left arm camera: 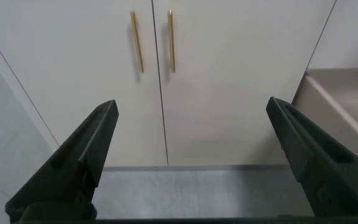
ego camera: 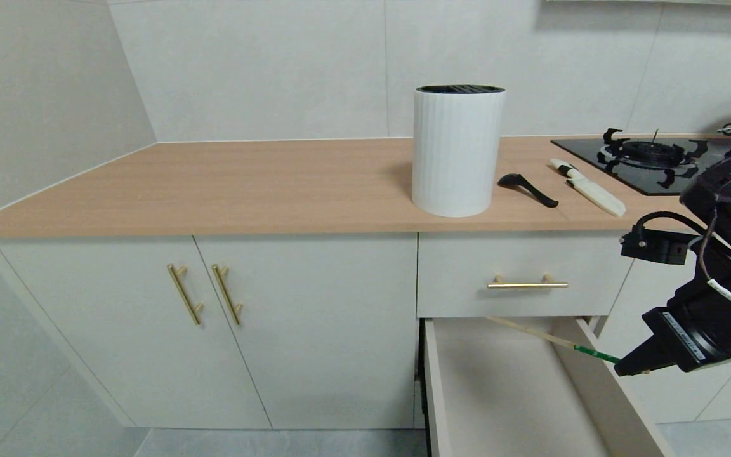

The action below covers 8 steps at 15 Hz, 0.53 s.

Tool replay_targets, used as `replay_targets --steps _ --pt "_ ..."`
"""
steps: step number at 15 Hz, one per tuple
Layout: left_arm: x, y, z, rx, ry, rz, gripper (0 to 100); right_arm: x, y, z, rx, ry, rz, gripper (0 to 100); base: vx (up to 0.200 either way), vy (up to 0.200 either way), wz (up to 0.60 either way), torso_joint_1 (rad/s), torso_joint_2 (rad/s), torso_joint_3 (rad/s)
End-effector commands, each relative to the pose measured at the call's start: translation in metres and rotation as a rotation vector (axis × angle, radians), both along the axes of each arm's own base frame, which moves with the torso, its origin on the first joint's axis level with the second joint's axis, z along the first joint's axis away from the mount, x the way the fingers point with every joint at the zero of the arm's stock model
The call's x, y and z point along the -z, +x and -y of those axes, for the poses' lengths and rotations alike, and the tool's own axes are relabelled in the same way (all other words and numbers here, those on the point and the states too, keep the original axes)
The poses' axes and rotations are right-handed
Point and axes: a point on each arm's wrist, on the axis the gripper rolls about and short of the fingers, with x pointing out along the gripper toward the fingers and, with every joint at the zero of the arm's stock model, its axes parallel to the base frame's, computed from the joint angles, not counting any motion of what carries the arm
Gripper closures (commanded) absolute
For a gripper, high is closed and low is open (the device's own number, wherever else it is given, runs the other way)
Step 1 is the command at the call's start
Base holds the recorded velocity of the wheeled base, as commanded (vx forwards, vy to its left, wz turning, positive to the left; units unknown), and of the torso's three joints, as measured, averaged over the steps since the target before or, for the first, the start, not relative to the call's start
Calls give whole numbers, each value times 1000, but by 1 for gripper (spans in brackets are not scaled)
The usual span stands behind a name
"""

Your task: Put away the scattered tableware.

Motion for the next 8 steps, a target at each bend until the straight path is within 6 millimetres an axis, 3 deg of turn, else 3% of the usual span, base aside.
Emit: replay_targets --steps 1,8 --pt "0 0 0 0 -1 -2 0 2 2 -1 -1 -3 -10 100 0 0 0 -144 471 325" --pt "0 0 0 0 -1 0 0 7 8 -3 1 -7 -24 100 0 0 0 -103 421 309"
